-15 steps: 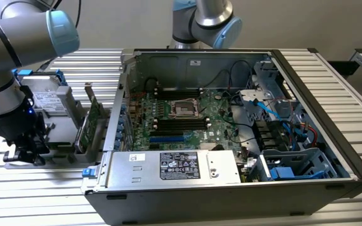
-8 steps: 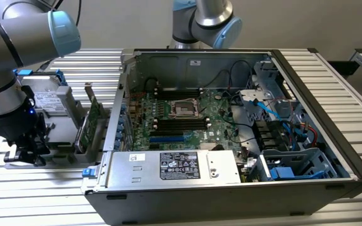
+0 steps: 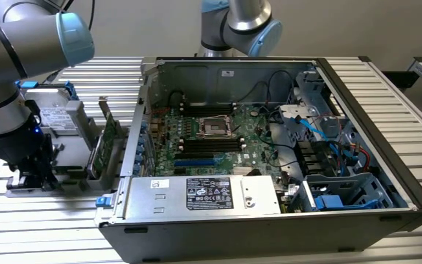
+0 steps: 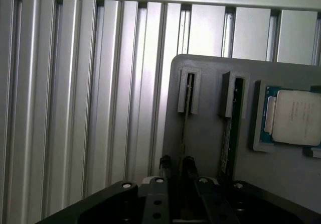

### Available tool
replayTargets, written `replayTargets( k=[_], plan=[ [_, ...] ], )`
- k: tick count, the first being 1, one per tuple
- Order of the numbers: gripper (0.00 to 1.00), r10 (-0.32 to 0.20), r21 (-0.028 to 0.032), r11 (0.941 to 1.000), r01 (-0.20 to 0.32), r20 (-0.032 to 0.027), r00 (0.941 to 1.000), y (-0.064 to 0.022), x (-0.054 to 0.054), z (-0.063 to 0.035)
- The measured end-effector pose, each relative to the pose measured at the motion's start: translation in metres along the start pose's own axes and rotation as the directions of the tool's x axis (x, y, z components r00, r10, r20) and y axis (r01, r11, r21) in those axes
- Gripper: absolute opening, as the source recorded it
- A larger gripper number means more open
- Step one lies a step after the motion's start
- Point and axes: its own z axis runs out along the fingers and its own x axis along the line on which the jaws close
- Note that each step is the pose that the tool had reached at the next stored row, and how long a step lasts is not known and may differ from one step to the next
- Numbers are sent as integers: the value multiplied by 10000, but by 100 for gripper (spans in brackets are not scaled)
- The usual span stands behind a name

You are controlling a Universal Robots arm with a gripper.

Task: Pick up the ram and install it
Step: 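Pick up the ram and move it above insertion slot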

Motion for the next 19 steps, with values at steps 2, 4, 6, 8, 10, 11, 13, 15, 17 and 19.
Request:
replayTargets(
  k=[2, 4, 6, 8, 10, 11, 13, 15, 17, 19],
  plan=[
    [24, 1, 0, 10000, -1, 0, 10000, 0, 0, 0],
    [24, 1, -1, 10000, -1, 0, 10000, -2, 0, 0],
    [21, 4, -1, 10000, -4, 2, 10000, -3, 0, 0],
    [13, 5, -3, 10000, -5, 0, 10000, -5, 0, 0],
    [13, 9, -4, 10000, -9, 1, 10000, -6, 0, 0],
    [13, 10, -4, 10000, -10, 1, 10000, -6, 0, 0],
    [13, 11, -5, 10000, -11, 1, 10000, -7, 1, 0],
    [13, 11, -4, 10000, -11, 1, 10000, -8, 0, 0],
    [13, 11, -5, 10000, -11, 2, 10000, -8, 1, 0],
    [13, 15, -4, 10000, -15, 7, 10000, -8, 0, 0]
  ],
)
